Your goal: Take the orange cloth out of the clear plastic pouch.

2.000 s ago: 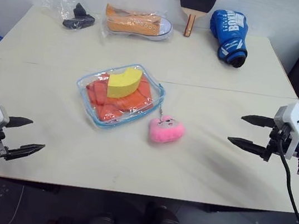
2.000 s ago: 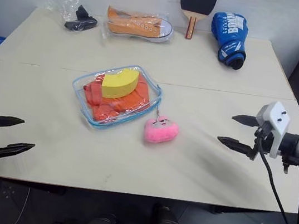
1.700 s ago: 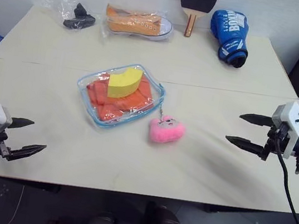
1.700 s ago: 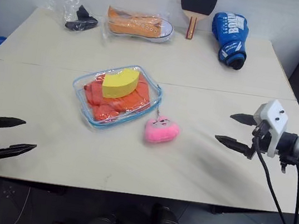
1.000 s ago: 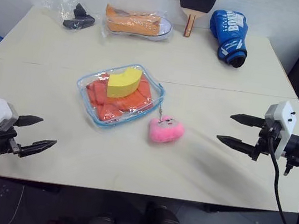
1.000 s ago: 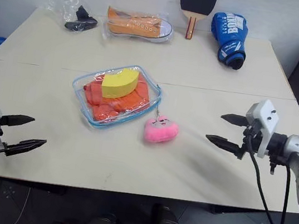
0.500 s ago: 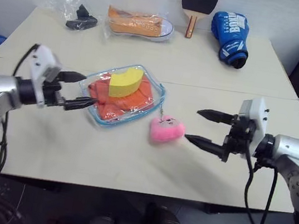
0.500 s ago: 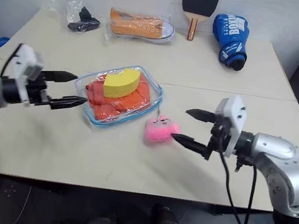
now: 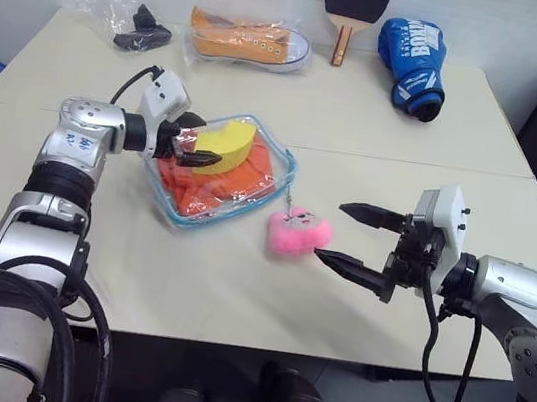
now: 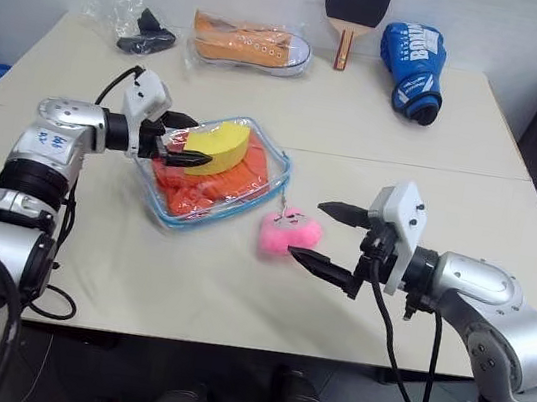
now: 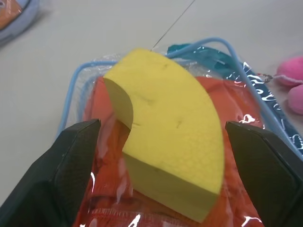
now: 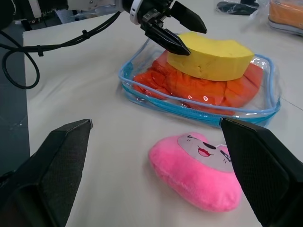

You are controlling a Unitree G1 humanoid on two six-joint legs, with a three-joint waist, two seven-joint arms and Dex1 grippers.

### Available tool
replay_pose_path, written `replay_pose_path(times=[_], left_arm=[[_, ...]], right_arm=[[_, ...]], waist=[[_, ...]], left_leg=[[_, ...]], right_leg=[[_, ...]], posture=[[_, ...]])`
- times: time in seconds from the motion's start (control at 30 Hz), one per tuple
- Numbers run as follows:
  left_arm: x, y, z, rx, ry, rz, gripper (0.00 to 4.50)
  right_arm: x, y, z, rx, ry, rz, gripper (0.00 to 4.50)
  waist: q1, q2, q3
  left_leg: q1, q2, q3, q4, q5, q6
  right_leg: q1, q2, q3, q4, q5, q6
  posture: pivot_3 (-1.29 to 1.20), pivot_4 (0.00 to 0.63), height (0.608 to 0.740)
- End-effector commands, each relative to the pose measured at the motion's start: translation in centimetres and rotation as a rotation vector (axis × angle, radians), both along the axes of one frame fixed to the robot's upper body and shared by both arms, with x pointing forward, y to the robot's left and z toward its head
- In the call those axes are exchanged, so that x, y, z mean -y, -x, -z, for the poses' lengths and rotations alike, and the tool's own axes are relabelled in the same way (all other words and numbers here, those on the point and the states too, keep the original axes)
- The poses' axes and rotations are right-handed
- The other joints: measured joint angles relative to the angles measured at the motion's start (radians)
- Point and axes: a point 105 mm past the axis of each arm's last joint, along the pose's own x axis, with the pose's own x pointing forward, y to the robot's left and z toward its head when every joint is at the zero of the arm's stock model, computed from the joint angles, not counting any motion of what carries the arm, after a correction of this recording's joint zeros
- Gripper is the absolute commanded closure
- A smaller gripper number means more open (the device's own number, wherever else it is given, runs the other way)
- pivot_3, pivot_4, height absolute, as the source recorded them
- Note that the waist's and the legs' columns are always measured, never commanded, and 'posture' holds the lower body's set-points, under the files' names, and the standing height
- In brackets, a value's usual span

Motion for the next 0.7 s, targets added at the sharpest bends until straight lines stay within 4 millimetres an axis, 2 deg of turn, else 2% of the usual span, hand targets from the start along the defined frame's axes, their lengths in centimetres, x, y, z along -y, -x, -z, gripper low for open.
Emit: replay_pose_path(times=[0.03,0.2,0.3,0.43,0.5,0.57,0.7], left_arm=[[0.3,-0.1,-0.3,0.010,-0.029,0.023,0.02],[0.6,-0.3,0.4,-0.010,-0.030,0.022,0.02],[1.0,-0.3,0.0,0.000,-0.004,0.039,0.62],[0.8,0.0,-0.5,0.001,0.014,0.058,1.85],[0.1,0.3,-0.5,0.004,0.013,0.060,2.11],[-0.9,0.5,-0.8,0.021,0.025,0.043,2.11],[-6.0,1.5,-1.5,0.096,0.036,-0.123,2.11]], right_arm=[[0.3,0.6,-1.0,0.065,-0.003,0.010,0.00],[0.4,0.7,-0.9,0.074,0.001,0.016,0.00],[0.4,0.7,-0.8,0.079,0.005,0.021,0.00],[0.5,0.6,-0.7,0.088,0.014,0.021,0.00],[0.4,0.5,-0.8,0.093,0.015,0.017,0.00],[0.2,0.4,-0.9,0.101,0.017,0.005,0.00],[-0.9,0.2,-1.3,0.123,0.009,-0.048,0.00]], waist=[[0.001,-0.001,0.000],[0.001,-0.001,0.000],[0.001,-0.002,0.000],[0.002,-0.002,0.001],[0.000,-0.002,0.001],[-0.002,-0.002,0.001],[-0.015,-0.002,0.001]], left_leg=[[0.000,0.001,0.000,0.000,0.000,0.000],[0.001,0.001,0.000,0.000,0.000,0.000],[0.001,0.001,-0.001,0.000,0.000,0.000],[0.000,0.001,-0.001,0.000,0.000,0.000],[0.000,0.001,-0.001,0.000,0.000,0.000],[0.001,0.001,-0.001,0.000,0.000,0.000],[0.003,0.002,-0.004,-0.001,0.000,0.000]], right_leg=[[0.000,0.000,0.000,0.000,0.000,0.000],[0.000,0.000,0.000,0.001,0.000,0.000],[0.000,-0.001,0.000,0.001,0.000,0.000],[0.000,-0.001,0.000,0.001,0.000,0.000],[0.000,-0.001,0.000,0.001,0.000,0.000],[0.000,0.000,0.000,0.001,0.000,0.000],[0.000,0.000,0.003,0.004,0.000,0.000]], posture=[[0.00,0.150,0.740],[0.00,0.150,0.740],[0.00,0.150,0.740],[0.00,0.150,0.740],[0.00,0.150,0.740],[0.00,0.150,0.740],[0.00,0.150,0.740]])
